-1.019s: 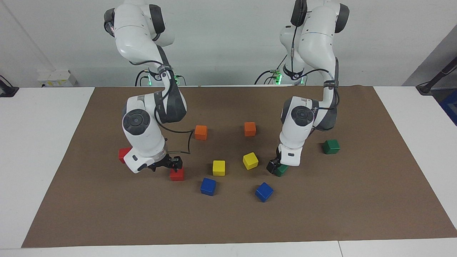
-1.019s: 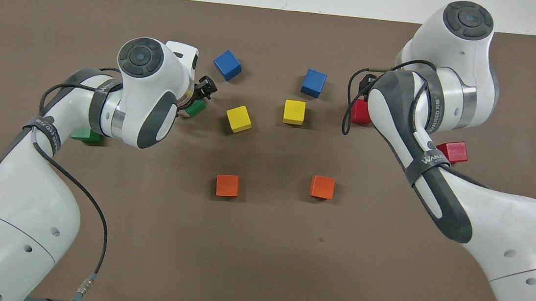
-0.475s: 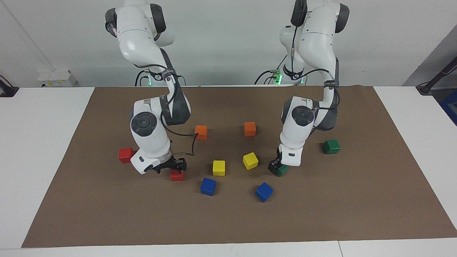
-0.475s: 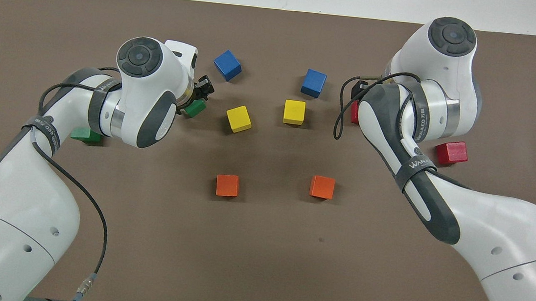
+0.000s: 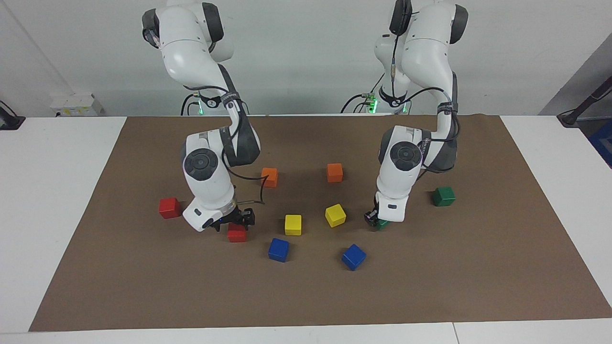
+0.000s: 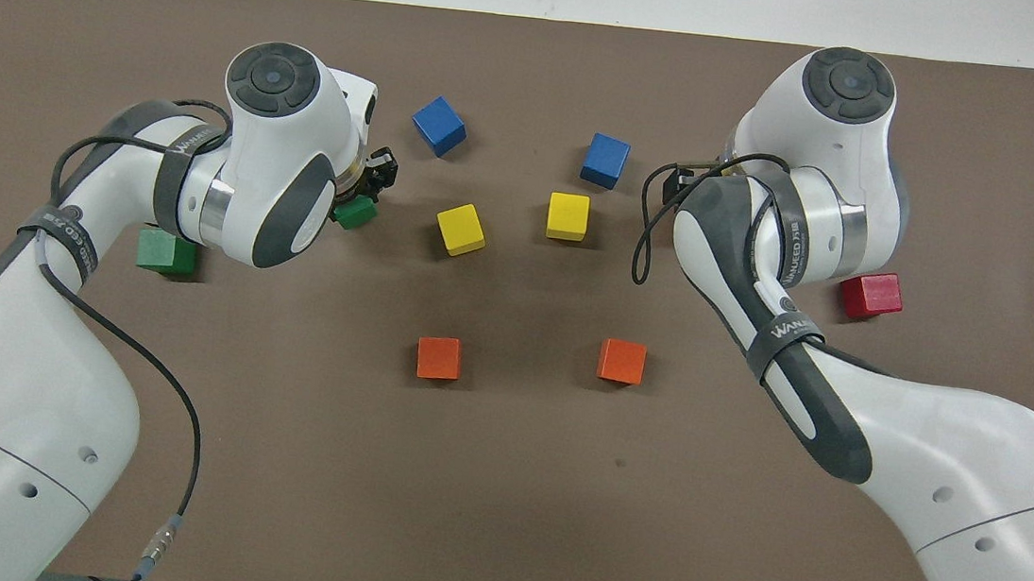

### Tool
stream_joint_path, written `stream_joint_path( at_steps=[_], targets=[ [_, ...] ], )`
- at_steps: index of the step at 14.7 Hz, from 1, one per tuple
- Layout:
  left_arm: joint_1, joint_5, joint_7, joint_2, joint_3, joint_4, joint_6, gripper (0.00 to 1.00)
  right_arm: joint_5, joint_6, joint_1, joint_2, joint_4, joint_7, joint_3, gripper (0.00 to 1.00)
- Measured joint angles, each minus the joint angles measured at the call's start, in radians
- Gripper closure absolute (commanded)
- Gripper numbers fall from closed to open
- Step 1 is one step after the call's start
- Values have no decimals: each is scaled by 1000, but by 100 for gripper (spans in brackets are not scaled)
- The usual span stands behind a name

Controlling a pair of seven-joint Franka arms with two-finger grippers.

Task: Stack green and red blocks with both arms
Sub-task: 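Grasp green with the left gripper while the right gripper grasps the other red, then lower green beside green with the left gripper while the right gripper carries red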

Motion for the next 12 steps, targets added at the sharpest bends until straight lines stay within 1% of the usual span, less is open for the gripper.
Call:
stream_joint_path(
  at_steps=[3, 6, 7, 9, 12],
  targets=[
    [43, 1, 176, -81, 5, -16, -102, 100, 0, 19, 5, -4, -15, -21, 0, 7],
    [149, -7, 413, -204, 8, -87, -168, 100, 0, 71, -2, -10, -60, -39, -1, 7],
    [184, -15, 494, -233, 8, -107, -183, 100, 0, 77, -5, -11, -67, -47, -1, 7],
    [253, -34, 654, -267, 9, -135, -206, 100, 0, 86, -6, -14, -80, -57, -2, 7],
    [346, -43, 844, -277, 11, -164, -206, 100, 0, 113, -6, -22, -105, -58, -2, 7]
  ],
)
